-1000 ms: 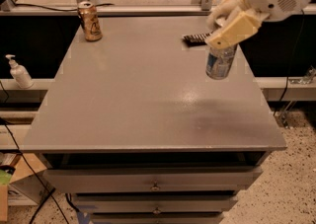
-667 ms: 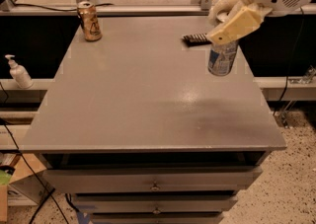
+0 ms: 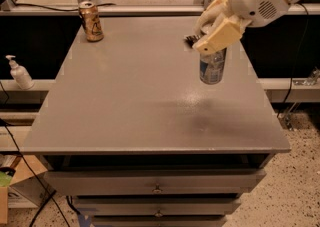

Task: Move redbull can near orange can

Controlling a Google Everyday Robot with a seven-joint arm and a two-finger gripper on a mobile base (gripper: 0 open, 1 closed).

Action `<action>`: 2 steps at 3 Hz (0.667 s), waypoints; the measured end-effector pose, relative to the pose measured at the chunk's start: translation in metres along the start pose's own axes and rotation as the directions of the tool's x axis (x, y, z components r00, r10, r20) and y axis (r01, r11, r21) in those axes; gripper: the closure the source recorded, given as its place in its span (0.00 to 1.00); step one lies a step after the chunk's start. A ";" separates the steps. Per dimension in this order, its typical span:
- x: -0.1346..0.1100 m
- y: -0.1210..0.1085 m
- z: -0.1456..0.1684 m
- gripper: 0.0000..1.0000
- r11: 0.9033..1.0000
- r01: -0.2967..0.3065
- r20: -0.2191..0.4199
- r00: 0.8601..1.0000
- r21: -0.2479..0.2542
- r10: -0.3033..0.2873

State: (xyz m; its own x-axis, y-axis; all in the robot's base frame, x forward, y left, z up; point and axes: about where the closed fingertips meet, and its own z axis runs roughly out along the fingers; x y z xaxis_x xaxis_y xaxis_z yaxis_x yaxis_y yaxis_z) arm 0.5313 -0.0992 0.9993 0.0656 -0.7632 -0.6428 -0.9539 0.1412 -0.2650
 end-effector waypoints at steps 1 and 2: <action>-0.014 -0.015 0.031 1.00 0.999 0.051 0.031 0.998 0.004 -0.051; -0.023 -0.036 0.062 1.00 0.997 0.070 0.065 0.995 0.020 -0.071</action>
Offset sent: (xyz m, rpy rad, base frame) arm 0.0901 0.0787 -0.0353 0.0823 -0.1035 0.0657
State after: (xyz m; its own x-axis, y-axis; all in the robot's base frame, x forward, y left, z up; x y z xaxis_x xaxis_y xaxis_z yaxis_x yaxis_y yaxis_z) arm 0.5819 -0.0473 0.9788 0.1519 -0.7289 -0.6676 -0.9410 0.1000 -0.3233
